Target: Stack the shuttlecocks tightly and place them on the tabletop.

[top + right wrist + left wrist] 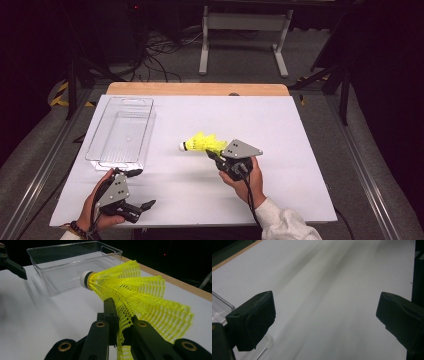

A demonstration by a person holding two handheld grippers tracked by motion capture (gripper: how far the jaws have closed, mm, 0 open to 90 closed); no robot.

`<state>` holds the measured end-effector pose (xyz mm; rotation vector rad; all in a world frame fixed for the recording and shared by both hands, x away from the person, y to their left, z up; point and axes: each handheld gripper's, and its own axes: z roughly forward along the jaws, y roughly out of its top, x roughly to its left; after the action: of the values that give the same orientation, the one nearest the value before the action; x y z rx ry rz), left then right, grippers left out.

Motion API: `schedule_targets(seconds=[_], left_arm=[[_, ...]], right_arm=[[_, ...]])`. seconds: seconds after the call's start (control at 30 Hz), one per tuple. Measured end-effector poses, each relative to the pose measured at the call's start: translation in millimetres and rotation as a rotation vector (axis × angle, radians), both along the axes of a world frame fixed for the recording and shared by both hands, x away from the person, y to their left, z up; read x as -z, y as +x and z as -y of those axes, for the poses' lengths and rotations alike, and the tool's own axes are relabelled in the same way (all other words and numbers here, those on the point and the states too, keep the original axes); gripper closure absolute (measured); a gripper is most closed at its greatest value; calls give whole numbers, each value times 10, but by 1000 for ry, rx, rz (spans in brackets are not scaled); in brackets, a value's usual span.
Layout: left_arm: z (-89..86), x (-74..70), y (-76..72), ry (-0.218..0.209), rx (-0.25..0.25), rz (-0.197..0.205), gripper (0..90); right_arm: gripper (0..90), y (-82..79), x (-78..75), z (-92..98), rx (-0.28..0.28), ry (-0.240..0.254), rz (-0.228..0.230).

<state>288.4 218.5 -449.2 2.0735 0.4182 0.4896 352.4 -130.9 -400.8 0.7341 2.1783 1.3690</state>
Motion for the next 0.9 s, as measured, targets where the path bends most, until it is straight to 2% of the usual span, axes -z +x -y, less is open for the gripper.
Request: schedule_targets(seconds=[0.9], left_arm=[[-19, -7, -4, -14, 3, 2, 30]], right_arm=[[876, 88, -148, -240, -35, 24, 25]])
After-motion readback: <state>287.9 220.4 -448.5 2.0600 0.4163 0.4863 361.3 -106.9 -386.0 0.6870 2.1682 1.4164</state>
